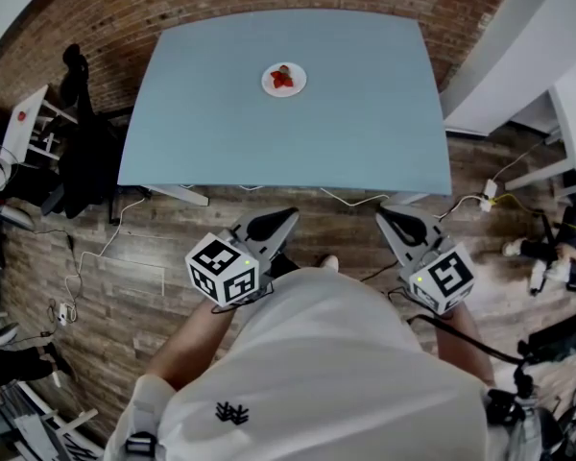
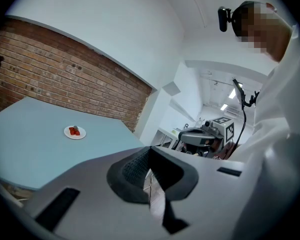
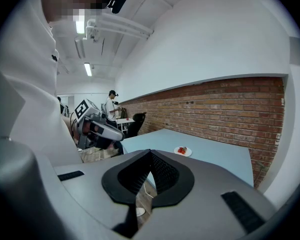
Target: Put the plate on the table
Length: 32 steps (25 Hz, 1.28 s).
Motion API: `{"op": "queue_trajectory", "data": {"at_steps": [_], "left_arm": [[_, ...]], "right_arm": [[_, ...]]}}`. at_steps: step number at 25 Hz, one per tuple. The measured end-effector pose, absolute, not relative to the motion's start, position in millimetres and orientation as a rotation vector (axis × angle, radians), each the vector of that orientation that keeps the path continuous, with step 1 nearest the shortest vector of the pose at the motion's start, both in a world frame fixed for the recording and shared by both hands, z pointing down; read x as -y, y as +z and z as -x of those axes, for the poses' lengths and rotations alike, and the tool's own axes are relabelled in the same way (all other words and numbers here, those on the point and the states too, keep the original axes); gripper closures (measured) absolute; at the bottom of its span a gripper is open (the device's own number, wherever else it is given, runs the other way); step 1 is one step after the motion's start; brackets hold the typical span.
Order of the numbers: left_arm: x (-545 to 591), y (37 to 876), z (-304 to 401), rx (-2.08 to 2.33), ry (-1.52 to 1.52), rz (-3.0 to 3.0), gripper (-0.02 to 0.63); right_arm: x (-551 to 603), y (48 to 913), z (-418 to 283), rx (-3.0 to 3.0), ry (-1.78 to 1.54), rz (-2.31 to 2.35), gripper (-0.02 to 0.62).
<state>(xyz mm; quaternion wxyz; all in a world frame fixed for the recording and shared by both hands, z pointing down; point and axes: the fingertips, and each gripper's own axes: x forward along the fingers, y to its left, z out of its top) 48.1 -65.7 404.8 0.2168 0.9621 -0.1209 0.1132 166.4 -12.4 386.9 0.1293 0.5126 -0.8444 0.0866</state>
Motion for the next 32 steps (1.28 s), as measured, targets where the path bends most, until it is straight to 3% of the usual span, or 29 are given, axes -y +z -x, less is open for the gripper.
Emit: {"op": "queue_trajectory", "data": {"at_steps": [32], "left_arm": [[71, 418, -56, 0.341, 0.341, -2.626, 0.604]], "right_arm": [[9, 395, -173, 2.444, 0.267, -1.500, 0.588]]}}
